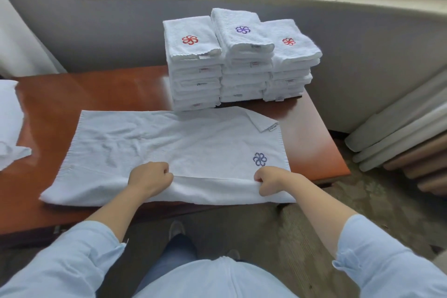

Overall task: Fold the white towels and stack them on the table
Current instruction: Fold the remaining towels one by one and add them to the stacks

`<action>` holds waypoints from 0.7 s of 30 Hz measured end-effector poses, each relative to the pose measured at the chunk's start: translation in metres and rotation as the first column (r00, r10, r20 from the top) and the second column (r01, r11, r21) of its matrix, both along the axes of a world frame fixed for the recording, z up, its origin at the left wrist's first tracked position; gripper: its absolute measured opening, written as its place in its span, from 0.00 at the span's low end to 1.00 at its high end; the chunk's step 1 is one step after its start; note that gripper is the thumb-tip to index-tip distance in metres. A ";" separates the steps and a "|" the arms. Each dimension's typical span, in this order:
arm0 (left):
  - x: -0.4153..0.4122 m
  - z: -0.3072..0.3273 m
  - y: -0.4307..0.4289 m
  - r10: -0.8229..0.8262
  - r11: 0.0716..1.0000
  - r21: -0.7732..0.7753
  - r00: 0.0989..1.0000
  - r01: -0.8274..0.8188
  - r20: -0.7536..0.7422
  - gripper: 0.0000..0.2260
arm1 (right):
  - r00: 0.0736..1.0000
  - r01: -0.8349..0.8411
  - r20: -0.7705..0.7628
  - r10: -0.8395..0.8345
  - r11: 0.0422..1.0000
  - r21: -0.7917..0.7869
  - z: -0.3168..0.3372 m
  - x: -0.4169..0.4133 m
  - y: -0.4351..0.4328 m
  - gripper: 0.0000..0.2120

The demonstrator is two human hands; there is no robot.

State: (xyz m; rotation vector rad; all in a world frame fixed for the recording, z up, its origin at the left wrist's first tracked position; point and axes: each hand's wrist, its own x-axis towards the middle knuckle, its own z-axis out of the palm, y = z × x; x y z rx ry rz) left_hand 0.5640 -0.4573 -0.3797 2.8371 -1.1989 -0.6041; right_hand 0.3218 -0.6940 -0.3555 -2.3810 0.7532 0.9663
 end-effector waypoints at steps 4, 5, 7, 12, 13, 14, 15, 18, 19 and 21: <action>0.003 0.008 0.001 0.022 0.998 -0.054 0.999 -0.020 0.040 0.07 | 0.998 0.022 0.054 -0.017 0.994 -0.103 0.011 0.009 -0.011 0.06; 0.006 0.010 -0.001 0.034 0.997 -0.076 0.998 -0.030 0.049 0.07 | 0.995 0.049 0.098 -0.035 0.988 -0.148 0.014 0.013 -0.014 0.06; 0.012 0.013 -0.007 0.059 0.992 -0.119 0.996 -0.051 0.064 0.06 | 0.978 0.087 0.204 -0.030 0.957 -0.276 0.018 0.020 -0.019 0.07; 0.032 0.013 -0.028 0.095 0.976 -0.208 0.991 -0.073 0.099 0.05 | 0.942 0.112 0.327 0.069 0.857 -0.504 0.011 0.040 -0.036 0.08; 0.037 0.012 -0.033 0.097 0.976 -0.207 0.990 -0.074 0.104 0.05 | 0.946 0.115 0.317 0.061 0.852 -0.510 0.008 0.045 -0.039 0.10; 0.041 0.009 -0.038 0.095 0.978 -0.198 0.989 -0.071 0.111 0.05 | 0.952 0.117 0.301 0.050 0.851 -0.512 0.003 0.049 -0.041 0.12; 0.045 0.006 -0.043 0.089 0.980 -0.186 0.989 -0.066 0.116 0.05 | 0.958 0.119 0.285 0.037 0.852 -0.510 -0.002 0.052 -0.043 0.15; 0.057 -0.005 -0.056 0.045 0.988 -0.149 0.990 -0.025 0.132 0.13 | 0.962 0.146 0.272 -0.012 0.866 -0.478 -0.019 0.059 -0.043 0.25; 0.059 -0.009 -0.059 0.009 0.989 -0.147 0.989 0.012 0.146 0.16 | 0.959 0.156 0.282 -0.023 0.875 -0.458 -0.024 0.060 -0.040 0.27; 0.057 -0.019 -0.063 -0.106 0.973 -0.191 0.985 0.131 0.139 0.17 | 0.952 0.161 0.303 -0.034 0.901 -0.403 -0.034 0.059 -0.029 0.30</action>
